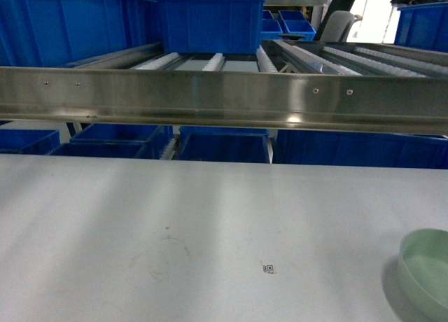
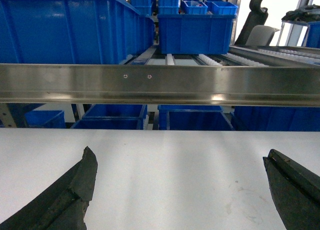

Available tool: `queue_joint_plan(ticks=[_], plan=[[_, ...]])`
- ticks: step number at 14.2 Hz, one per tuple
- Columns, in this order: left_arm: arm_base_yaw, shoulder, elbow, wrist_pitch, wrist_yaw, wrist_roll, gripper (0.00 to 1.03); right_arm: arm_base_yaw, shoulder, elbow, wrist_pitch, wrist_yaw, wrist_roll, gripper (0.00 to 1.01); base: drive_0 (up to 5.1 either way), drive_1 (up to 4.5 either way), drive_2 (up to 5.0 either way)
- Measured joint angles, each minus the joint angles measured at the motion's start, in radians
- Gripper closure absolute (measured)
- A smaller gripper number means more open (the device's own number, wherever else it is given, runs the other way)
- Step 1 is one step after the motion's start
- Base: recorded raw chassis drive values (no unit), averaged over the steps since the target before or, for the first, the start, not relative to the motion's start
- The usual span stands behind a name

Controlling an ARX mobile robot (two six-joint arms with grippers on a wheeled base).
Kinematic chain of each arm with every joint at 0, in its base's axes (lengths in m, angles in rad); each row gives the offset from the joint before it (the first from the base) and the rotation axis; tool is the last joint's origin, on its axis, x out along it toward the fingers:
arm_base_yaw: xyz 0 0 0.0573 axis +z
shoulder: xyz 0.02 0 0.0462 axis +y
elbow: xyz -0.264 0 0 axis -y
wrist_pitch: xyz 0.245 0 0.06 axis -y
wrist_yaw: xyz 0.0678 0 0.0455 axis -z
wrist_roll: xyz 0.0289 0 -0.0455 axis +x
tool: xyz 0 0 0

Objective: Place green bowl on second shelf with right arm

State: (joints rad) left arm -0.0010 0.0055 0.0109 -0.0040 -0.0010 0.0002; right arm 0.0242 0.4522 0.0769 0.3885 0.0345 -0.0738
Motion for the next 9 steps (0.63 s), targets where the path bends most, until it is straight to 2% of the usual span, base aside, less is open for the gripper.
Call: queue_joint_plan(ticks=[1, 3, 6, 7, 9], plan=[[0.0, 0.0, 0.0, 0.0, 0.0, 0.0, 0.05, -0.01, 0.165, 0.086, 0.079, -0.044, -0.033, 0.03, 0.0, 0.0, 0.0], [0.0, 0.0, 0.0, 0.0, 0.0, 0.0, 0.05, -0.027, 0.369, 0.204, 0.083, -0.108, -0.095, 0.03, 0.0, 0.0, 0.0], [0.0, 0.0, 0.0, 0.0, 0.0, 0.0, 0.05, -0.116, 0.782, 0.485, -0.152, -0.216, -0.27, 0.03, 0.0, 0.0, 0.0], [0.0, 0.0, 0.0, 0.0, 0.0, 0.0, 0.05, -0.137, 0.849, 0.552, -0.21, -0.236, -0.297, 0.03, 0.0, 0.0, 0.0], [0.0, 0.0, 0.0, 0.0, 0.0, 0.0, 0.05, -0.162, 0.931, 0.626, -0.257, -0.246, -0.328, 0.03, 0.0, 0.0, 0.0]])
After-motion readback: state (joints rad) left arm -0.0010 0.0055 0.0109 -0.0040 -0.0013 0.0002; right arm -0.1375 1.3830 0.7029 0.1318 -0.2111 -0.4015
